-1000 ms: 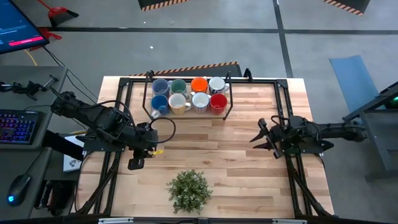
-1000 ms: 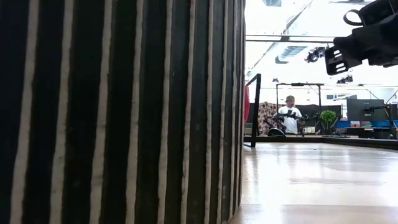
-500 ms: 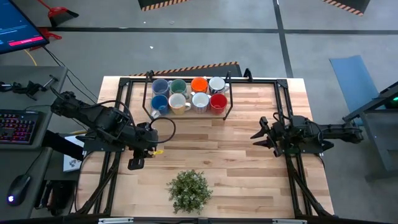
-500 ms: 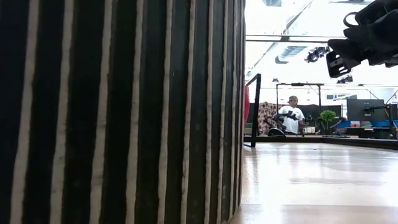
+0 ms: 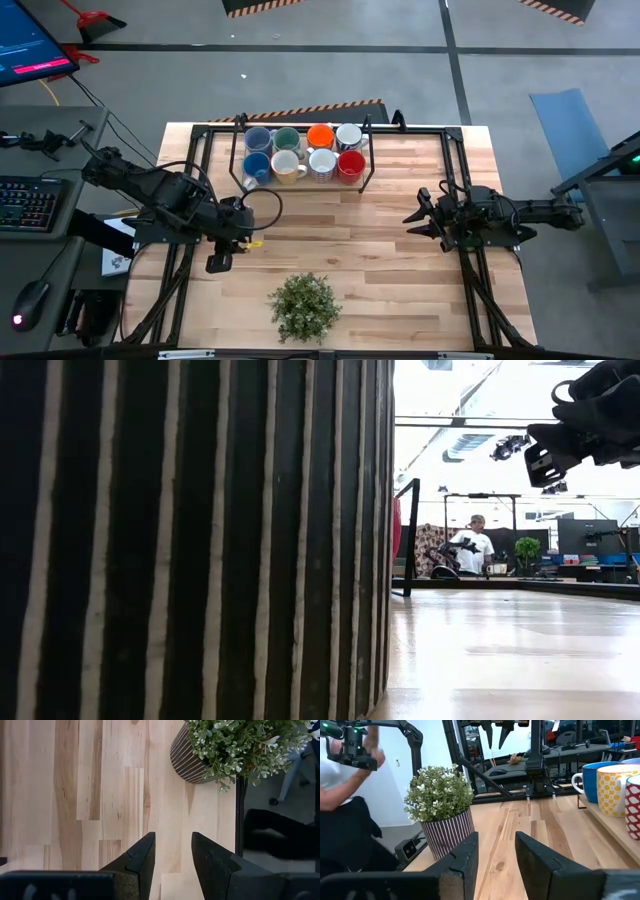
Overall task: Place coffee mugs
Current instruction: Return to Home Position
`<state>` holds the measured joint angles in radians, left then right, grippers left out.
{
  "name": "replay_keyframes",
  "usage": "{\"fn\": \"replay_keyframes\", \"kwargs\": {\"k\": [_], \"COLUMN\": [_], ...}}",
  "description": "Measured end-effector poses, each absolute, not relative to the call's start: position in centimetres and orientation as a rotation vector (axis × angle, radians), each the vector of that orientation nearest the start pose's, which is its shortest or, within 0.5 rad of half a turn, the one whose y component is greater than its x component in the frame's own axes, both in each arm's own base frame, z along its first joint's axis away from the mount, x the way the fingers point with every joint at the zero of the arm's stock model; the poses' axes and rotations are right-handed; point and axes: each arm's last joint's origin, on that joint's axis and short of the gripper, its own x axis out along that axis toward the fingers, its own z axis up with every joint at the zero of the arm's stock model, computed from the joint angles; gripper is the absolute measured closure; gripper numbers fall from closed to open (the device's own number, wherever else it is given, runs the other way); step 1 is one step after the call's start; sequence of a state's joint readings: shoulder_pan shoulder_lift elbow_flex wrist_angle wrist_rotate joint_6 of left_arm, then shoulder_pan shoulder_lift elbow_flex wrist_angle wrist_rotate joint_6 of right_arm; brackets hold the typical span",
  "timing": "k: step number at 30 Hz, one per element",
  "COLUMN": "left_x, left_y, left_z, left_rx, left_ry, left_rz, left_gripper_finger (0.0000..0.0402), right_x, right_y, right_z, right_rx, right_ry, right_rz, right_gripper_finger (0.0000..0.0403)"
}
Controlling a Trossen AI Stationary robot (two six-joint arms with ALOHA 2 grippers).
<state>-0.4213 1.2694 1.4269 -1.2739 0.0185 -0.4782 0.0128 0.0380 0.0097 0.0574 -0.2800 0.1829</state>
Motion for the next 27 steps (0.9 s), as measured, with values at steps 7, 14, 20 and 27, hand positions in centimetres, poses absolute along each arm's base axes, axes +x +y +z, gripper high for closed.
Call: {"fn": "replay_keyframes", "kwargs": {"k": [7,14,20,27], "left_x": [21.4,18.3,13.7,10.2], "left_y": [-8.4,-7.2,-4.2,-1.4], "left_z": [35.6,32.1,26.0,23.2], "left_rx": [-0.051,-0.079,-0.178,-0.170], "left_ry": [0.834,0.179,-0.054,-0.206], "left_rz": [0.188,-0.113,-0.287,-0.236], "left_gripper_finger": [0.0284,0.0284,0.0284,0.0284], "right_x": [9.8,9.9,9.9,9.9], "right_y": [0.9,0.9,0.9,0.9], "right_z": [16.9,16.9,16.8,16.8], "right_rx": [0.178,0.178,0.179,0.179], "right_ry": [-0.002,0.004,0.007,0.007], "right_rz": [0.294,0.294,0.293,0.293], "right_gripper_finger": [0.0289,0.0289,0.0289,0.0289]}}
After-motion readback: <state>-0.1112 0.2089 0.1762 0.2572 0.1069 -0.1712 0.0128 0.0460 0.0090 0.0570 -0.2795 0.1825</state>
